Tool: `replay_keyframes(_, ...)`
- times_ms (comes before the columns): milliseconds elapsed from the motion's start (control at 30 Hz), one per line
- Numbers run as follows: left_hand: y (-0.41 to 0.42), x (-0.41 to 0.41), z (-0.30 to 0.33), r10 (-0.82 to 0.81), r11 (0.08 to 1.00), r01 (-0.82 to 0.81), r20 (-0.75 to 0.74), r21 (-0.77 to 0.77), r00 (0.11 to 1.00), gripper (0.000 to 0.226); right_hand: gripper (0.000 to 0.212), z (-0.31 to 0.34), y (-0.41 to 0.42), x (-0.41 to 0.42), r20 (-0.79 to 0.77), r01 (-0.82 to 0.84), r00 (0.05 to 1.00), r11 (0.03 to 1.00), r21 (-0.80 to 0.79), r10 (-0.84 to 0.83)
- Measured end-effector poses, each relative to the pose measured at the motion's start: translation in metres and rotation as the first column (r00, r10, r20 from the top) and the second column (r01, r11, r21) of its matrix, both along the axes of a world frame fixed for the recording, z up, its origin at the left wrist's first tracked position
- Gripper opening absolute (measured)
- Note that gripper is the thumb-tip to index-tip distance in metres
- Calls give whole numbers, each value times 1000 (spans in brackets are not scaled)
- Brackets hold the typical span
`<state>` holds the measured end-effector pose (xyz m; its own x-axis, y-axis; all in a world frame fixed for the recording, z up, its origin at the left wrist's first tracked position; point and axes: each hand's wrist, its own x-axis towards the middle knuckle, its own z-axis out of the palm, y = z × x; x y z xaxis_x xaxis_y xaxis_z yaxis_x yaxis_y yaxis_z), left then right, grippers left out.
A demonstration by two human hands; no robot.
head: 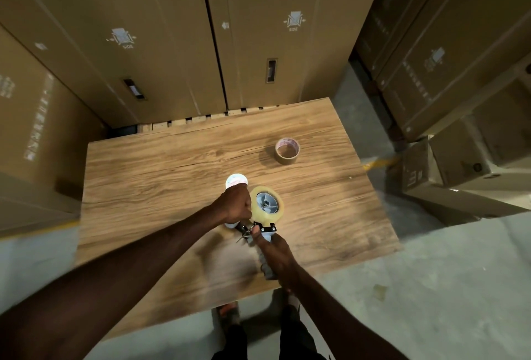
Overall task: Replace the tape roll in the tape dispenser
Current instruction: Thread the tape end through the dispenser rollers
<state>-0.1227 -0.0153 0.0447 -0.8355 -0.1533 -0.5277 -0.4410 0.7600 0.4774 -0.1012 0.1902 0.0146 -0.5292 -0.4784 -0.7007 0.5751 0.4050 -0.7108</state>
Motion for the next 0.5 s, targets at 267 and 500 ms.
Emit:
replay_keyframes(267, 3, 22, 9, -64, 989, 83, -155, 124, 986, 11, 65, 2, 0, -1, 20, -18, 1000, 996, 89, 17)
replay_keyframes(500, 4, 24, 29, -290, 942, 273, -65, -194, 955, 15, 65, 9, -5, -1, 21, -55, 998, 994, 95, 53)
